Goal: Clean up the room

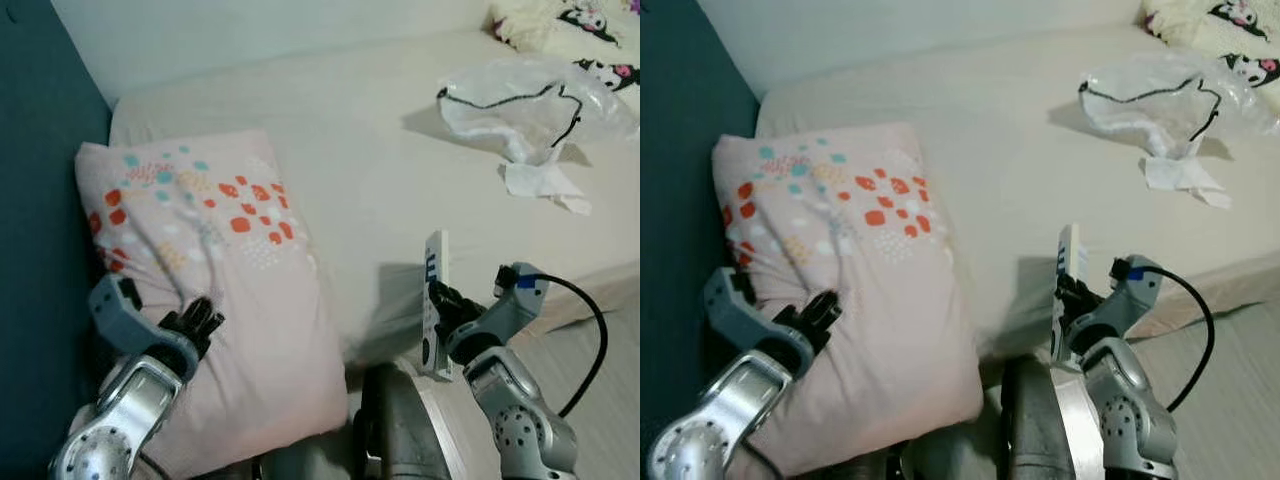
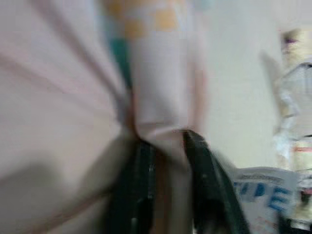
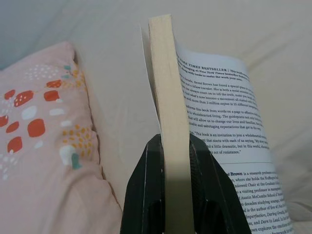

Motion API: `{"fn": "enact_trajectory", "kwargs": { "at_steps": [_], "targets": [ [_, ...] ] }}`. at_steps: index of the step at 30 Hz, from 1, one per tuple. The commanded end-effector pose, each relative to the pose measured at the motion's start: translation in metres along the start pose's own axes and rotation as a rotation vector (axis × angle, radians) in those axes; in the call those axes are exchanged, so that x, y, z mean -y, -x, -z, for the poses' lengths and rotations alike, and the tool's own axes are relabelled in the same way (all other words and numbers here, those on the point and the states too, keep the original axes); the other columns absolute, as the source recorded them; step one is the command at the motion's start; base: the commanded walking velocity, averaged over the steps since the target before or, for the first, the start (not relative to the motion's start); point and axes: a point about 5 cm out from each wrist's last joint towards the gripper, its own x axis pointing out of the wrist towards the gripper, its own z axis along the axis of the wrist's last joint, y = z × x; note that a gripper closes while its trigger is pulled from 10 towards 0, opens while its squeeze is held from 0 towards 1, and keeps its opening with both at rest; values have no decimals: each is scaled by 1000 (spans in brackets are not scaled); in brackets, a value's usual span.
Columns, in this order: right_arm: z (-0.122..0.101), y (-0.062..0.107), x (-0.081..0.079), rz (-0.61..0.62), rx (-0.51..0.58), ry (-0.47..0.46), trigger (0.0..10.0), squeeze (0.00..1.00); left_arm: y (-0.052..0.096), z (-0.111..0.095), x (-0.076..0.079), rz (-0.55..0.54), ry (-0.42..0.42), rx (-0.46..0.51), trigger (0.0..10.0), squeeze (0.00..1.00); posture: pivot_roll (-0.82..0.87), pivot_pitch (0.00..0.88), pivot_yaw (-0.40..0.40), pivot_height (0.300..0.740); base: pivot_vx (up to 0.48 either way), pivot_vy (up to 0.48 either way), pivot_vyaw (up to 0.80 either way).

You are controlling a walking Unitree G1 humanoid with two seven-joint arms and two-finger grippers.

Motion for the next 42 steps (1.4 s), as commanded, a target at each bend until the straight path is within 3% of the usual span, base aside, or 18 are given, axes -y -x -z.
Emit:
{"fn": "enact_trajectory", "kwargs": {
  "at_steps": [1,4,5,7,8,9,14,15,19,21,22,23,25,26,35,36,40,42],
  "targets": [
    [8,2,1,8,-26,-14,10000,0,-9,72,59,175,361,-171,10000,624,-58,281,41,603,0,0,0],
    [7,1,0,6,-20,-14,10000,0,-15,81,65,194,323,-197,10000,635,-60,279,42,603,0,0,0],
    [7,1,0,6,-19,-13,10000,0,-16,83,66,204,302,-199,10000,914,-60,279,42,603,0,0,0],
    [6,0,0,6,-18,-13,10000,0,-16,85,66,209,288,-200,10000,914,-60,279,42,603,0,0,0],
    [6,0,0,6,-17,-13,10000,0,-18,85,64,212,228,-191,10000,1000,-68,277,42,603,0,0,0],
    [6,1,0,6,-15,-12,10000,0,-23,82,58,192,148,-162,10000,1000,-73,273,43,603,0,0,0],
    [6,0,1,6,-13,-10,10000,0,-28,56,51,217,47,-75,10000,1000,-69,267,39,603,0,0,0],
    [6,-1,1,4,-13,-9,10000,0,-29,32,48,257,-39,-10,10000,1000,-65,261,39,603,0,0,0],
    [6,-2,1,3,-13,-8,10000,0,-27,14,47,308,-108,37,10000,1000,-61,254,37,603,0,0,0],
    [5,-5,-1,-4,-13,-8,10000,0,-14,-6,43,429,-391,65,10000,1000,-57,248,34,603,0,0,0],
    [5,-5,-1,-4,-13,-8,10000,0,-14,-6,43,429,-391,65,10000,1000,-57,248,34,603,0,0,0],
    [5,-6,-1,-7,-13,-7,10000,0,-5,-12,38,499,-610,46,10000,1000,-48,245,30,603,0,0,0],
    [5,-8,0,-10,-15,-5,10000,0,19,-23,20,648,-951,-86,10000,910,-39,240,28,603,0,0,0],
    [5,-9,0,-10,-16,-4,10000,0,33,-27,10,711,-1071,-197,10000,0,-36,235,27,603,0,0,0],
    [2,-15,1,-15,-9,3,10000,0,84,-33,-31,876,-1300,-761,10000,0,-33,214,18,603,0,0,0],
    [2,-15,1,-15,-9,3,10000,0,84,-33,-31,876,-1300,-761,10000,0,-33,214,18,603,0,0,0],
    [-3,-18,3,-14,0,11,10000,0,116,10,-62,937,-1225,-1122,10000,0,-38,203,16,603,0,0,0],
    [-3,-18,3,-14,2,12,10000,0,123,19,-70,950,-1215,-1188,10000,0,-37,202,15,603,0,0,0]
  ]
}}
